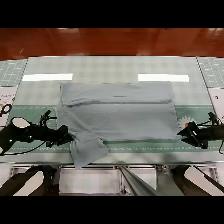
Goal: Fold the shirts.
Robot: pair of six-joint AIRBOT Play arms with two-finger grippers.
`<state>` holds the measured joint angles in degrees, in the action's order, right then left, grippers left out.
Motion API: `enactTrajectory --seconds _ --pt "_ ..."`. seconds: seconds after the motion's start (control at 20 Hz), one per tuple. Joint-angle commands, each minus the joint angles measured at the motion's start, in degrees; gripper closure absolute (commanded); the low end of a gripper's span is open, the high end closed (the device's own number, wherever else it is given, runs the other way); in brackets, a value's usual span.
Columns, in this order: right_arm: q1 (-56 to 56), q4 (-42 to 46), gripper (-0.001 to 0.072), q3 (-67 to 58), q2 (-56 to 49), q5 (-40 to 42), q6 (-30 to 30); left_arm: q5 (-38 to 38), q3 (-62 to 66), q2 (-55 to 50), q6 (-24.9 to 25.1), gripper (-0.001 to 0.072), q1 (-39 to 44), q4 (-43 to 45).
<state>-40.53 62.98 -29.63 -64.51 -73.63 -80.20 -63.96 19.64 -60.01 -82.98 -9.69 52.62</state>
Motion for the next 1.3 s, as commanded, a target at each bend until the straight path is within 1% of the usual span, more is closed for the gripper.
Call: enactTrajectory --seconds 0.0,0.1,0.15,0.2,0.25,0.3,0.45,0.5,0.6,0.75,0.95,1.05,1.25 --pt "2.58 -6.71 0.0294 0.17 -3.15 4.46 2.1 0.15 -0.02 -0.02 0.0 0.0691 0.02 -0.2" --pt "3.41 -9.99 0.0298 0.17 -5.22 5.2 3.63 0.57 -0.02 -0.02 0.0 0.0691 0.02 -0.22" --pt "3.96 -11.17 0.0313 0.17 -6.12 5.27 4.61 0.59 -0.02 -0.02 0.0 0.0691 0.0 -0.2" --pt "4.59 -12.98 0.0432 0.17 -6.78 5.09 6.84 0.57 0.0 -0.02 0.0 0.0691 0.0 -0.2" --pt "4.7 -15.08 0.0642 0.17 -6.78 4.68 10.03 0.52 0.28 -0.02 0.11 0.0691 -0.02 -0.13" --pt "4.63 -17.4 0.0682 -0.17 -6.56 3.93 12.81 0.5 1.03 0.07 0.5 0.0691 -0.07 -0.11" --pt "4.7 -17.59 0.0682 -4.26 -6.45 0.39 13.42 0.81 5.7 0.11 0.68 0.0691 -0.04 -1.31" --pt "4.7 -19.06 0.0682 -5.75 -6.45 -0.46 13.44 1.31 8.02 -0.04 2.14 0.0691 -0.04 -2.82" --pt "5.09 -20.96 0.0682 -8.41 -6.51 -0.31 13.44 4.48 12.81 -0.11 2.78 0.0691 -0.04 -4.31" --pt "9.55 -18.6 0.0682 -13.62 -6.78 2.27 12.31 7.48 21.09 -2.97 2.86 0.0691 0.09 -7.65" --pt "15.32 -18.47 0.0682 -23.19 -11.32 9.81 8.87 7.48 31.45 -12.85 2.84 0.0691 0.09 -8.11" --pt "16.63 -18.58 0.0682 -28.35 -15.39 10.78 7.82 7.45 36.46 -18.78 2.82 0.0691 0.09 -8.13" --pt "20.15 -19.47 0.0682 -37.99 -24.76 11.13 7.85 7.43 46.38 -29.55 2.8 0.0691 0.09 -9.18"
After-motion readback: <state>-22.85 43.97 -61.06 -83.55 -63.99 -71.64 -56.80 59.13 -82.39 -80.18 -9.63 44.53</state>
